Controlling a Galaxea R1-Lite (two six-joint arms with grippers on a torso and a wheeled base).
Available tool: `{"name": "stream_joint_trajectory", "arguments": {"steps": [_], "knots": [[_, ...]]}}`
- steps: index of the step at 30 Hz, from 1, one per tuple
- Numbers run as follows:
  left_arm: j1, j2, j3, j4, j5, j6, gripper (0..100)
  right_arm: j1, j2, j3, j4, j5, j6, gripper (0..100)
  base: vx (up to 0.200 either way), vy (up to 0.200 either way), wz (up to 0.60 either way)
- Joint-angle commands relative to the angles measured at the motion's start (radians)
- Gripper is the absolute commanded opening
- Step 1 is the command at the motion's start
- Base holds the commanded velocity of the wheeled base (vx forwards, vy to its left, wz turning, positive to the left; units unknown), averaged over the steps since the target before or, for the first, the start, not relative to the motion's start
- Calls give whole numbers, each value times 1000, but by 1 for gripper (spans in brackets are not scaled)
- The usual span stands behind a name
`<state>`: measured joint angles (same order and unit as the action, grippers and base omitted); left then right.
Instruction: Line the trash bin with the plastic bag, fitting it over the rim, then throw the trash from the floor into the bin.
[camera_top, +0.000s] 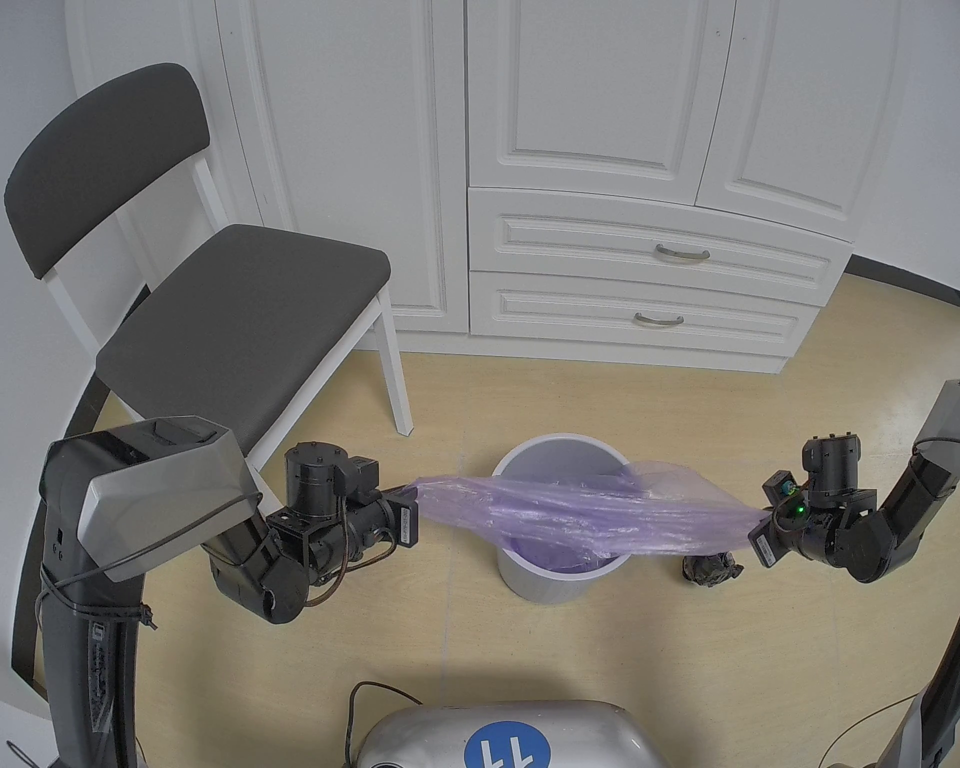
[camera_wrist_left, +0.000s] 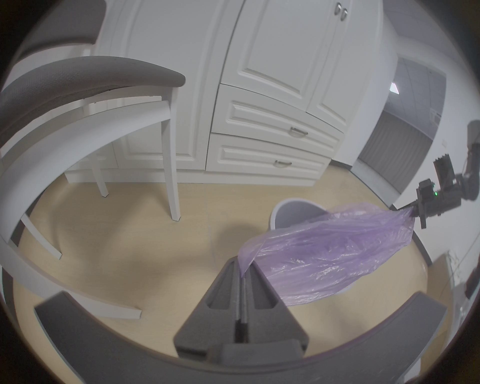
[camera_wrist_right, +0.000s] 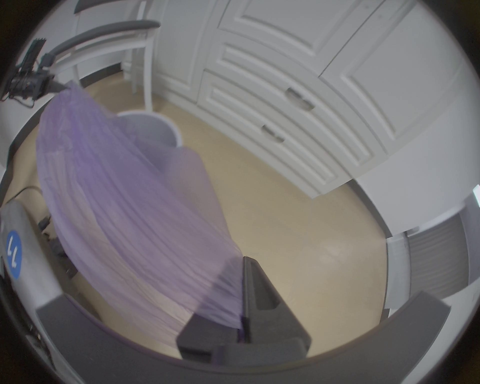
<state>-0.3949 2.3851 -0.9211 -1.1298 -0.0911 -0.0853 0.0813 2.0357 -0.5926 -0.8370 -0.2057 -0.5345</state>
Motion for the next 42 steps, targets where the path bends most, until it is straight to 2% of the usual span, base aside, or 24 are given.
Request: {"name": "stream_joint_trajectory", "arguments": {"steps": [1,5,15,16,18,23,26,35,41,42], "knots": [[-2,-14,59,4,-26,52,0,23,-22,-3,76,31,-15,0,0,0,0],[-13,46,42,-1,-26,53,0,40,20,-12,88,49,-12,0,0,0,0],[-41,183,-30,-41,13,52,0,64,156,-67,70,39,4,0,0,0,0],[-50,246,-84,-48,48,50,0,69,235,-90,18,34,16,0,0,0,0],[-56,261,-110,-42,71,42,0,72,291,-101,-40,23,24,0,0,0,0],[-55,269,-134,-45,86,32,0,81,393,-130,-185,-12,48,0,0,0,0],[-48,266,-134,-45,105,38,0,81,405,-125,-200,-12,47,0,0,0,0],[-15,210,-79,-54,59,45,0,60,397,-135,-208,-12,50,0,0,0,0],[-13,147,1,-127,7,44,0,15,328,-108,-201,6,50,0,0,0,0],[-15,141,10,-131,5,44,0,9,314,-104,-200,14,50,100,0,0,0]]}}
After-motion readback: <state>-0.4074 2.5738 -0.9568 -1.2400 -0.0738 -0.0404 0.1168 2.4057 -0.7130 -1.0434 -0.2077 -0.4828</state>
